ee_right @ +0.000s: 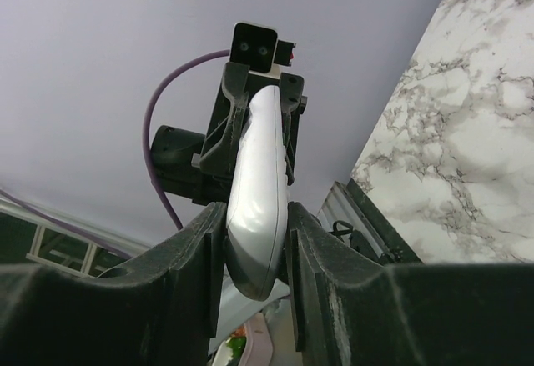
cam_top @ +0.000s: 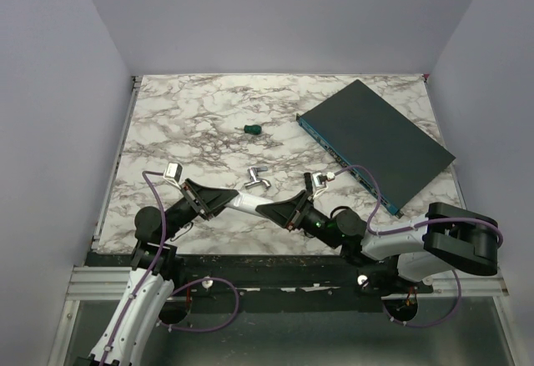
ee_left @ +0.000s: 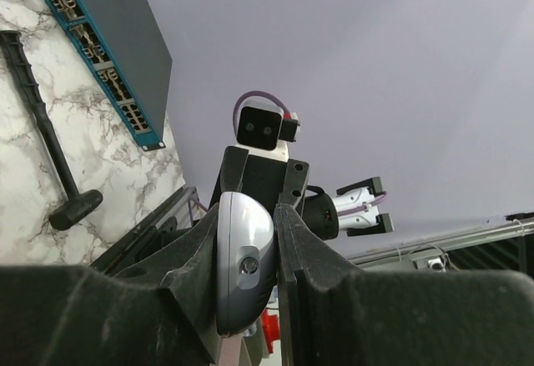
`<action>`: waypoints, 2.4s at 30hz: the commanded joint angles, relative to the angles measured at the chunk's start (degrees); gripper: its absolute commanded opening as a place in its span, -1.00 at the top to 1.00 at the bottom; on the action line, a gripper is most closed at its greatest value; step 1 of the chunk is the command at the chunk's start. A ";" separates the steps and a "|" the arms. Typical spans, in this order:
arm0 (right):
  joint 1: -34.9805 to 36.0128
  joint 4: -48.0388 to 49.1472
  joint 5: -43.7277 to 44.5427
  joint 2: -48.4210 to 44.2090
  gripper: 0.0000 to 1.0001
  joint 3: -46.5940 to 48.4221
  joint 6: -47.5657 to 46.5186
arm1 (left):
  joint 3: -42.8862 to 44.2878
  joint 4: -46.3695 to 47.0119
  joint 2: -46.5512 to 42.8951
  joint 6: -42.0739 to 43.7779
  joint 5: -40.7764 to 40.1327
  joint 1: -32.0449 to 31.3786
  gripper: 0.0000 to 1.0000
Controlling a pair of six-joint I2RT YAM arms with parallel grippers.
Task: Load the batteries into the remote control
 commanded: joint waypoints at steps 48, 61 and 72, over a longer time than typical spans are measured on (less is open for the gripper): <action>-0.19 -64.82 43.86 -11.49 0.99 18.74 -78.81 | 19.37 -45.36 -0.86 36.84 -7.55 -0.01 -0.98; -1.61 -53.25 44.48 -1.27 0.99 19.40 -99.14 | 17.61 -44.57 -1.79 35.92 -6.23 -0.03 -0.97; -23.49 -47.31 48.37 17.48 0.92 28.48 -116.67 | 17.29 -43.39 -2.72 33.82 -6.03 -0.02 -0.98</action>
